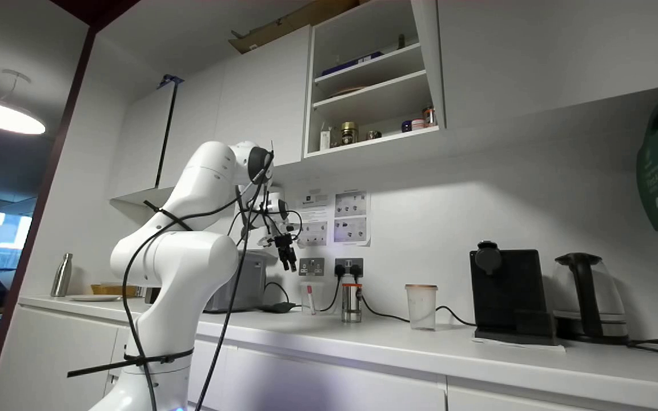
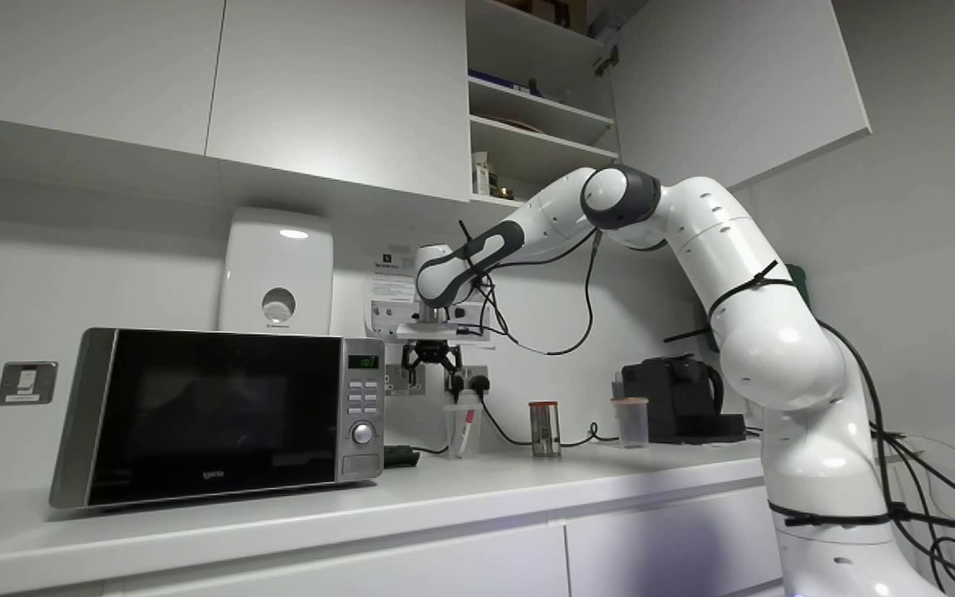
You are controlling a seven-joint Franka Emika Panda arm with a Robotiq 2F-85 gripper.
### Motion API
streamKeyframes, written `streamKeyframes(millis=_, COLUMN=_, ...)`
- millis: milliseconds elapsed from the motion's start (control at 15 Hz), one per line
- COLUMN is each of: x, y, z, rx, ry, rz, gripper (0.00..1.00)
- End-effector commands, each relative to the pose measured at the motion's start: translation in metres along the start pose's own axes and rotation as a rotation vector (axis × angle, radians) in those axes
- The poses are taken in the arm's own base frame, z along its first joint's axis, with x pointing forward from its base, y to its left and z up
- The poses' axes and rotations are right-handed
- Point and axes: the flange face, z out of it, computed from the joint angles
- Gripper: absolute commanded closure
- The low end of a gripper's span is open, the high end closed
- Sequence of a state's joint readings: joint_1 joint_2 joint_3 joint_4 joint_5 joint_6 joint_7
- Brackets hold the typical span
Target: Put the marker inside the cup
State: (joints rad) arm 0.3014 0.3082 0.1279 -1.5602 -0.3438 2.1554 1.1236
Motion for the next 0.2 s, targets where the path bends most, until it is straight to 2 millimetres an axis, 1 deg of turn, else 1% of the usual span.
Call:
streamKeyframes(millis=0, x=0.0003, y=-0.0007, z=-0.0008, rx=-0.001, ry=0.0, rz=0.0, gripper=0.0)
streamKeyframes(millis=133, x=0.0003, y=-0.0007, z=-0.0008, rx=-0.001, ry=0.0, rz=0.0, gripper=0.0)
